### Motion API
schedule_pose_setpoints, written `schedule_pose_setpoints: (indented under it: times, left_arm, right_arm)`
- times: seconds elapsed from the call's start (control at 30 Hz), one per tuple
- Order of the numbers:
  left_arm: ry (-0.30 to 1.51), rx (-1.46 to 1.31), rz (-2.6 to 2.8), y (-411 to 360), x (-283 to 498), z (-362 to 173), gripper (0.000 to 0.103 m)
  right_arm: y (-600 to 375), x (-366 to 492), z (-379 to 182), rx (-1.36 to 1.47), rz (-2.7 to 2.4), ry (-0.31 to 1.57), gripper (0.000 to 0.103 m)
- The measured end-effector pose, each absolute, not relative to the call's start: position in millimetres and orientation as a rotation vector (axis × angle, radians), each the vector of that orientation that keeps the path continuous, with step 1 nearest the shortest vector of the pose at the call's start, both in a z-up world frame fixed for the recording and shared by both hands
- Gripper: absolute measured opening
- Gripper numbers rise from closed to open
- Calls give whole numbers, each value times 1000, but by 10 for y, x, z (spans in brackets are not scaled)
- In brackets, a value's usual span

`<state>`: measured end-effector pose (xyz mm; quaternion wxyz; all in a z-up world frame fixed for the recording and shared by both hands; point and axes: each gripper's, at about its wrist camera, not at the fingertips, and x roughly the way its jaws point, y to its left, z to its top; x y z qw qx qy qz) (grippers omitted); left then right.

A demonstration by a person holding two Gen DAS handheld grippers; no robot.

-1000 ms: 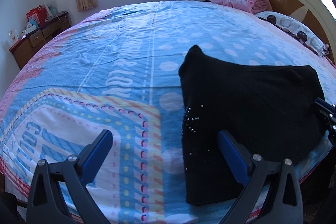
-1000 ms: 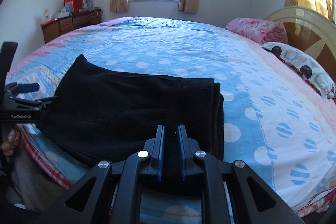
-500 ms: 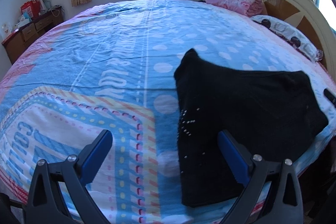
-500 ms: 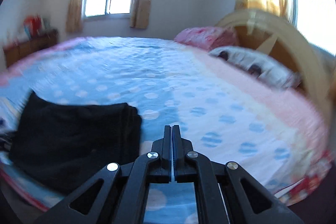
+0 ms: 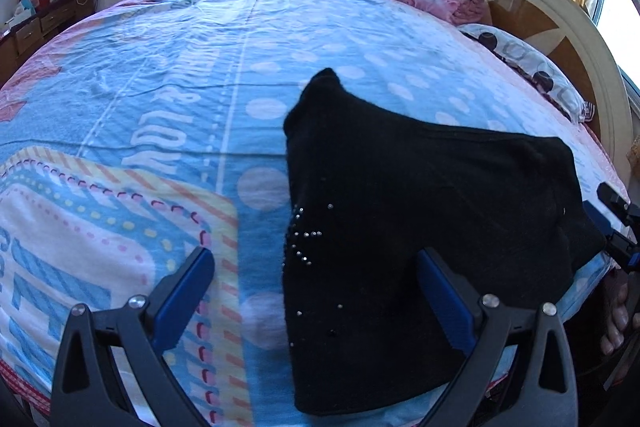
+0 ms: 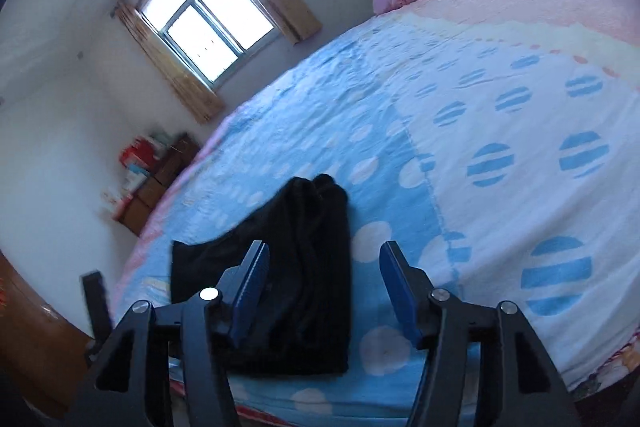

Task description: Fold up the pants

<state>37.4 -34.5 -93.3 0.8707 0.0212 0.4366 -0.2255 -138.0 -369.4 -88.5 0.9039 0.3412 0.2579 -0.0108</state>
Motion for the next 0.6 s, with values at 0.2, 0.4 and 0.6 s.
schedule_pose_setpoints:
  times: [0.2, 0.4, 0.6]
  left_arm:
    - [883, -33, -450, -153, 424, -829, 102]
    - [912, -56, -429, -53, 497, -889, 102]
    - [908, -40, -436, -83, 484, -884, 102]
  right_arm:
    - [-3435, -1144, -974, 626, 73, 710, 60]
    - [-3492, -1209, -896, 610, -22, 708, 59]
    - [-3513, -1236, -912, 615, 10, 754, 66]
